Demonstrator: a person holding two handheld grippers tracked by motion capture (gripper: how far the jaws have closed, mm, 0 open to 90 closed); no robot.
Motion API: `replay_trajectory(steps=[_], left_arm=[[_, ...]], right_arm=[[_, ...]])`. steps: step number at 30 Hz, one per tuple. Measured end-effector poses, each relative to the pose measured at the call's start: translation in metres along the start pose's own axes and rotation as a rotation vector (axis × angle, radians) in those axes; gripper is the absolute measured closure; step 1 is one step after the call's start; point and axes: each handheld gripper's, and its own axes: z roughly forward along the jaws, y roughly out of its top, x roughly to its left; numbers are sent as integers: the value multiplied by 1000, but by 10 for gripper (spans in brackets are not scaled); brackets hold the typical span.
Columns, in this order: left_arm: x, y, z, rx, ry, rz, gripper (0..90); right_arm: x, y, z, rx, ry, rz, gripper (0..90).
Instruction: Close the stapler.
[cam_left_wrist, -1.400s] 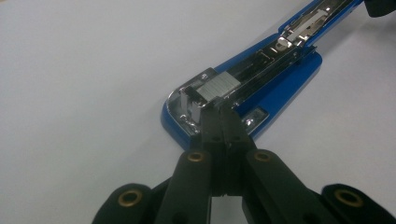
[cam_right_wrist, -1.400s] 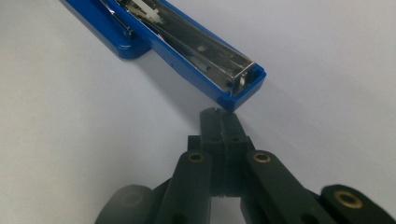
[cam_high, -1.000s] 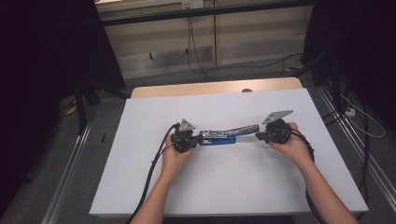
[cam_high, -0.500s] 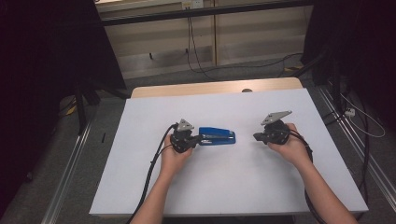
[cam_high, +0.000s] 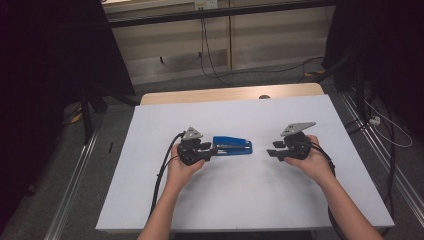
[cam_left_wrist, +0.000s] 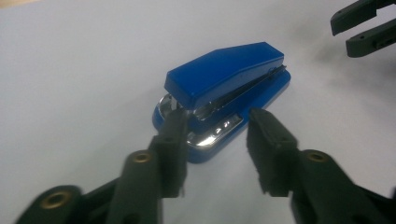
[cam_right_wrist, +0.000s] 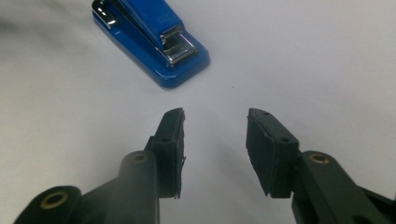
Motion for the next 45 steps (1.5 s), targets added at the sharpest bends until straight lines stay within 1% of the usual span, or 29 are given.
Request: replay_trajectory(steps=[2,4,6,10,11,13,15,16,18,22,25,27,29,30,32,33,36,41,44,45], left_arm=[[0,0,-5,0,6,5,517],[-1,0,-10,-7,8,1,461],[-2,0,-14,-15,11,0,446],[-5,2,-19,-27,18,-2,380],[-6,2,-19,-24,23,-2,361],[-7,1,-20,-11,35,11,329],[-8,0,-21,-8,45,21,297],[-8,-1,-21,-6,51,18,280],[-8,-2,-23,-5,57,26,262],[-6,-4,-28,-6,67,24,222],[-6,-4,-33,-15,66,2,184],[-5,-5,-37,-24,66,10,174],[-4,-6,-41,-28,72,7,163],[-3,-8,-43,-30,68,0,155],[-1,-10,-48,-20,75,5,139],[-1,-11,-49,-30,71,-1,128],[1,-15,-56,-45,74,3,116],[4,-19,-64,-65,69,-6,115],[6,-23,-67,-55,67,-1,114],[6,-24,-68,-53,65,-6,114]], right_arm=[[2,-1,-2,-10,8,6,519],[4,-2,-4,-11,16,10,492],[6,-3,-6,-7,6,5,463],[9,-6,-11,-10,2,3,424],[10,-7,-12,-13,4,3,419],[11,-10,-14,-10,6,4,401],[12,-12,-16,-10,7,3,395],[13,-12,-17,-9,7,4,390],[13,-14,-19,-11,2,6,377],[12,-15,-21,-12,-3,9,348],[13,-16,-22,-13,-3,12,327],[14,-17,-23,-13,-6,7,315],[14,-18,-25,-13,-9,6,307],[14,-19,-26,-14,-13,6,295],[14,-21,-28,-16,-19,11,285],[14,-22,-29,-16,-18,13,283],[13,-26,-32,-16,-21,18,281],[14,-30,-37,-14,-24,24,270],[14,-33,-38,-10,-23,22,262],[14,-33,-39,-9,-22,21,261]])
